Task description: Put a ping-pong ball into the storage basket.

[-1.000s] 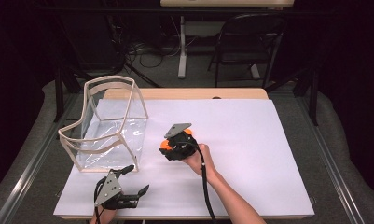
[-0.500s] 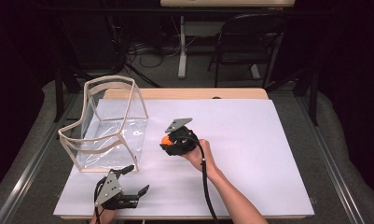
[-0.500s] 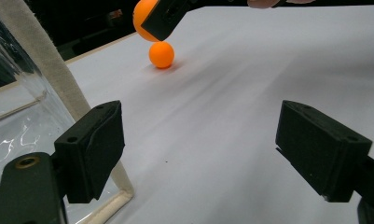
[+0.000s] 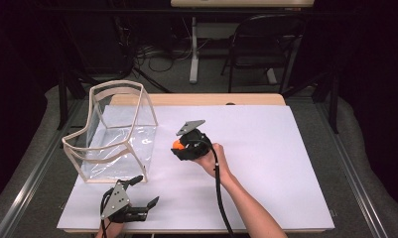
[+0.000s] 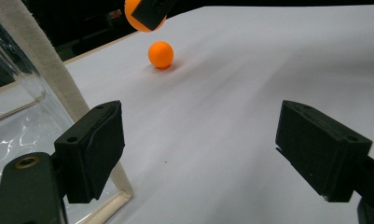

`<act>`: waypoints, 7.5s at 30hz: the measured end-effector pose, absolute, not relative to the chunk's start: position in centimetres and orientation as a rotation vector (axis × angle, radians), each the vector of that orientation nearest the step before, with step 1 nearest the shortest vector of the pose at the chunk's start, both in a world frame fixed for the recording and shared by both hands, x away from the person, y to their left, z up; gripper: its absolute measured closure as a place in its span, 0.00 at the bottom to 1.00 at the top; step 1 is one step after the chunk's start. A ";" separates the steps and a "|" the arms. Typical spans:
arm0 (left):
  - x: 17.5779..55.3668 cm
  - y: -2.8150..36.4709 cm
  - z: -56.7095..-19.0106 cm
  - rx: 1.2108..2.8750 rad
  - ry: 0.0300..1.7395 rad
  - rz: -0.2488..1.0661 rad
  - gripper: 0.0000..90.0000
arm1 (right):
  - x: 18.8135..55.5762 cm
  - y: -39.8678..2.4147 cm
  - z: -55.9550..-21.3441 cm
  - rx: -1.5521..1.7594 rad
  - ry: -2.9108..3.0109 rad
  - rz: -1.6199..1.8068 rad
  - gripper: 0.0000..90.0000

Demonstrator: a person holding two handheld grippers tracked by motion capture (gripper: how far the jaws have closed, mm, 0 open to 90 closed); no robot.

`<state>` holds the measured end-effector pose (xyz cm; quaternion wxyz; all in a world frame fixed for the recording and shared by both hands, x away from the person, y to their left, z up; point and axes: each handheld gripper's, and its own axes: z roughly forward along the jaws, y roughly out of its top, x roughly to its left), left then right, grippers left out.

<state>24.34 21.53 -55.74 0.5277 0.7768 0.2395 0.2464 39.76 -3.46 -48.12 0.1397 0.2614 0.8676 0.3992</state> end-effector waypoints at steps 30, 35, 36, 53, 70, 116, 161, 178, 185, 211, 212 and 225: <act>24.4 21.5 -55.8 1.853 0.573 0.585 0.17 | 41.4 -3.7 -46.0 0.766 2.500 1.131 0.56; 24.4 21.5 -55.7 1.855 0.570 0.587 0.17 | 41.5 -3.7 -45.7 0.762 2.496 1.132 0.56; 24.4 21.6 -55.7 1.855 0.570 0.587 0.17 | 41.5 -3.6 -45.6 0.760 2.496 1.130 0.56; 24.4 21.5 -55.7 1.857 0.571 0.585 0.17 | 41.6 -3.6 -44.4 0.745 2.484 1.134 0.56; 24.3 21.5 -55.7 1.856 0.570 0.586 0.17 | 41.6 -3.2 -43.3 0.717 2.477 1.137 0.56; 24.3 21.5 -55.7 1.856 0.567 0.587 0.17 | 41.7 -1.9 -40.6 0.643 2.465 1.126 0.57; 24.3 21.6 -55.7 1.848 0.572 0.583 0.17 | 41.8 0.6 -37.8 0.582 2.461 1.145 0.57; 24.3 21.5 -55.7 1.849 0.568 0.584 0.17 | 41.7 1.1 -36.8 0.556 2.449 1.157 0.57; 24.3 21.5 -55.7 1.844 0.570 0.583 0.17 | 41.6 1.4 -36.3 0.548 2.447 1.170 0.57; 24.3 21.5 -55.7 1.845 0.568 0.581 0.17 | 41.3 3.0 -34.6 0.498 2.431 1.169 0.57; 24.3 21.5 -55.7 1.845 0.568 0.581 0.17 | 41.2 3.0 -34.6 0.501 2.430 1.175 0.57; 24.3 21.6 -55.6 1.849 0.565 0.581 0.17 | 41.0 3.9 -34.0 0.474 2.425 1.181 0.57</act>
